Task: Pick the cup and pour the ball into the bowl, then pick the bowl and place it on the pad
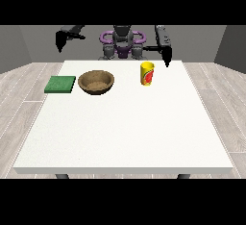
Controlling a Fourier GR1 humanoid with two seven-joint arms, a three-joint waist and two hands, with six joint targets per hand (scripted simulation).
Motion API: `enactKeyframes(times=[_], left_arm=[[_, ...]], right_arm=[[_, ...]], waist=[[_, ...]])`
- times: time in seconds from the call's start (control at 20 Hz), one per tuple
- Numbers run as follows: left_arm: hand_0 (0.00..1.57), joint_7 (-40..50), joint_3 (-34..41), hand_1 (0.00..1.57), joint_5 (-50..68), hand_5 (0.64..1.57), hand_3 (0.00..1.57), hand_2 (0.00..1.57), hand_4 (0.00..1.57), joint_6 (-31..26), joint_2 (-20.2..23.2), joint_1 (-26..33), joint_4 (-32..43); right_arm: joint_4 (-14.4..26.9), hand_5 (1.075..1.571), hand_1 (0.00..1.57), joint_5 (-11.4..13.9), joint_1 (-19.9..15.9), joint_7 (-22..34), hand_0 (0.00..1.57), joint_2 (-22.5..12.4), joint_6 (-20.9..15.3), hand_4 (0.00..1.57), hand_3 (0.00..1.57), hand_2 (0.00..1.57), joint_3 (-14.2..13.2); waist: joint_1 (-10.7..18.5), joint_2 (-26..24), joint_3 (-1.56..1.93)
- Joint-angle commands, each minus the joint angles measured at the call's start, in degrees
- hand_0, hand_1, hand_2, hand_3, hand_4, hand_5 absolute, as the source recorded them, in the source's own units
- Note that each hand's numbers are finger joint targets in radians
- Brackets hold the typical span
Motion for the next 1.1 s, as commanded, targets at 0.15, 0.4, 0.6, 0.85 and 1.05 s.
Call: enactKeyframes(times=[0.15, 0.4, 0.6, 0.85, 1.05], left_arm=[[0.00, -12.40, 1.56, 0.00, -1.97, 1.530, 0.00, 0.00, 0.00, 3.45, -1.65, -6.10, 14.94], [0.00, -20.38, 0.60, 0.00, -4.19, 1.518, 0.00, 0.00, 0.00, 4.34, -2.46, -4.68, 22.65], [0.00, -22.37, 3.51, 0.00, -3.16, 1.520, 0.00, 0.00, 0.00, 5.98, 0.17, -13.71, 32.20], [0.00, -26.44, 5.85, 0.00, -1.69, 1.523, 0.00, 0.00, 0.00, 6.51, 1.29, -17.58, 39.65], [0.00, -28.56, 5.82, 0.00, -1.80, 1.559, 0.00, 0.00, 0.00, 8.63, -0.45, -18.27, 42.96]], right_arm=[[4.03, 1.570, 0.00, -0.71, -3.05, -4.30, 0.00, -1.13, 2.27, 0.00, 0.00, 0.00, -1.54], [6.89, 1.570, 0.00, -0.04, -0.62, -7.94, 0.00, -2.11, 4.91, 0.00, 0.00, 0.00, -2.17], [8.37, 1.571, 0.00, -0.70, -4.86, -6.29, 0.00, -2.72, 4.20, 0.00, 0.00, 0.00, -2.74], [5.45, 1.571, 0.00, 1.63, -2.40, -7.40, 0.00, 1.04, 2.58, 0.00, 0.00, 0.00, 0.68], [4.34, 1.571, 0.00, 1.25, -2.15, -7.42, 0.00, -0.54, 4.23, 0.00, 0.00, 0.00, 0.32]], waist=[[-1.48, 4.86, -0.01], [-1.61, 4.40, 0.00], [-2.08, 5.55, -0.01], [-4.14, 6.35, -0.03], [-5.64, 6.70, -0.03]])
